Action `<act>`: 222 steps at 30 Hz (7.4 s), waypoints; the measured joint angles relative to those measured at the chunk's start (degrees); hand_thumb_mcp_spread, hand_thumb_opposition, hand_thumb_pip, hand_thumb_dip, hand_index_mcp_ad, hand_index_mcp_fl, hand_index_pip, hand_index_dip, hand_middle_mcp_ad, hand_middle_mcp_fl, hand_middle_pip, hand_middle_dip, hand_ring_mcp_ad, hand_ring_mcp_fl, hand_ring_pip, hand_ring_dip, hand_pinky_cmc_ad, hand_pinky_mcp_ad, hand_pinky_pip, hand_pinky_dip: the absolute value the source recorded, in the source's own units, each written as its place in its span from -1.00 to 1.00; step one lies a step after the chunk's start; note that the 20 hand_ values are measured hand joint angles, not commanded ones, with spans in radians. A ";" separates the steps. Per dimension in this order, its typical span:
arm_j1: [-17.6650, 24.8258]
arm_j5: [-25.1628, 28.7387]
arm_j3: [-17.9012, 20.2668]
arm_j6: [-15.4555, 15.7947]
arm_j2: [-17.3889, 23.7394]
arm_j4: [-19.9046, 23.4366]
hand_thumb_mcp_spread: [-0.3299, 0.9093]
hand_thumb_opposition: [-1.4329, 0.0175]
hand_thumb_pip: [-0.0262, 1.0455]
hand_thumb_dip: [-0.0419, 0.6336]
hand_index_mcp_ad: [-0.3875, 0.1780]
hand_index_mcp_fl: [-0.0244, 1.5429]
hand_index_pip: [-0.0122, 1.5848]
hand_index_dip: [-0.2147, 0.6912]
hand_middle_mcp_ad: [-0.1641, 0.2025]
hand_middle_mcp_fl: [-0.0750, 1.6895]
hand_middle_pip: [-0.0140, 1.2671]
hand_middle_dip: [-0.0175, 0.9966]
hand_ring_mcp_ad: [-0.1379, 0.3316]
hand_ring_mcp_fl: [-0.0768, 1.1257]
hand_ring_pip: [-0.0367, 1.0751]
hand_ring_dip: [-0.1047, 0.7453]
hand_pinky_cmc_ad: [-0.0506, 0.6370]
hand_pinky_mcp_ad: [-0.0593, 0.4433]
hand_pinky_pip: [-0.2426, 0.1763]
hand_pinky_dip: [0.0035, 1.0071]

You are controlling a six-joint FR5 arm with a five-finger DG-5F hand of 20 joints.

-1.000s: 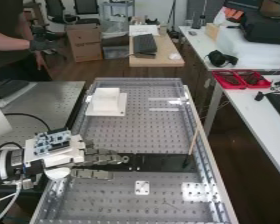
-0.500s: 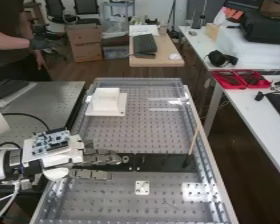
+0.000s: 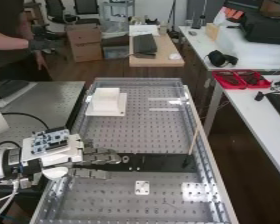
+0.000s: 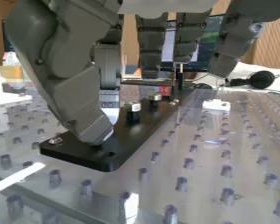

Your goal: Grab the smaller nut and place it in the white container

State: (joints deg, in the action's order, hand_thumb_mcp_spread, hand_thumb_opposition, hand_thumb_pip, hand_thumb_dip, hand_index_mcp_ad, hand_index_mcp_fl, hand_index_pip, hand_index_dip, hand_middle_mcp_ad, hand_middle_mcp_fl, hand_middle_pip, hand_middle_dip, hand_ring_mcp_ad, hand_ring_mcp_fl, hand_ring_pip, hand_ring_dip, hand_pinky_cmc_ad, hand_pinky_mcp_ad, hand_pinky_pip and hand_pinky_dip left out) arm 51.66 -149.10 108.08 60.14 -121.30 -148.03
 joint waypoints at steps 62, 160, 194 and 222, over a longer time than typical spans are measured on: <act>0.46 0.17 0.33 0.31 -0.18 0.65 0.25 -0.29 0.34 -0.09 -0.27 -0.59 0.87 -0.49 0.29 -0.71 -0.77 -0.53 0.14 -0.87 -0.77 -0.58 0.21 0.37 0.11 -0.59; 41.01 36.20 20.82 -20.50 36.12 -4.33 0.33 -0.45 0.18 -0.22 -0.30 -0.30 0.89 -0.36 0.30 -0.65 -0.78 -0.51 0.14 -0.85 -0.75 -0.55 0.18 0.38 0.11 -0.59; 50.13 43.05 19.62 -19.90 24.99 3.04 0.33 -0.45 0.18 -0.22 -0.30 -0.30 0.89 -0.36 0.30 -0.65 -0.78 -0.51 0.14 -0.85 -0.76 -0.55 0.18 0.38 0.11 -0.59; 46.06 41.54 15.16 -17.01 22.39 -5.49 0.17 -0.26 0.31 -0.13 -0.29 -0.94 0.13 -0.46 0.31 -0.83 -0.78 -0.50 0.14 -0.86 -0.77 -0.54 0.18 0.39 -0.06 -0.39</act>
State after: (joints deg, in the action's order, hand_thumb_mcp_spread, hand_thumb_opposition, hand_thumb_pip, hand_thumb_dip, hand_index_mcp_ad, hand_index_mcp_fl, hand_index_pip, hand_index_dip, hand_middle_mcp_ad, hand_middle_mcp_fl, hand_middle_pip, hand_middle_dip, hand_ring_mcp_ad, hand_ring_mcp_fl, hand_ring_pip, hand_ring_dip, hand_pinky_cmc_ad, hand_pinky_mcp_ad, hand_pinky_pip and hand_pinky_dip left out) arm 97.73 -107.56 123.23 43.13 -98.91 -153.51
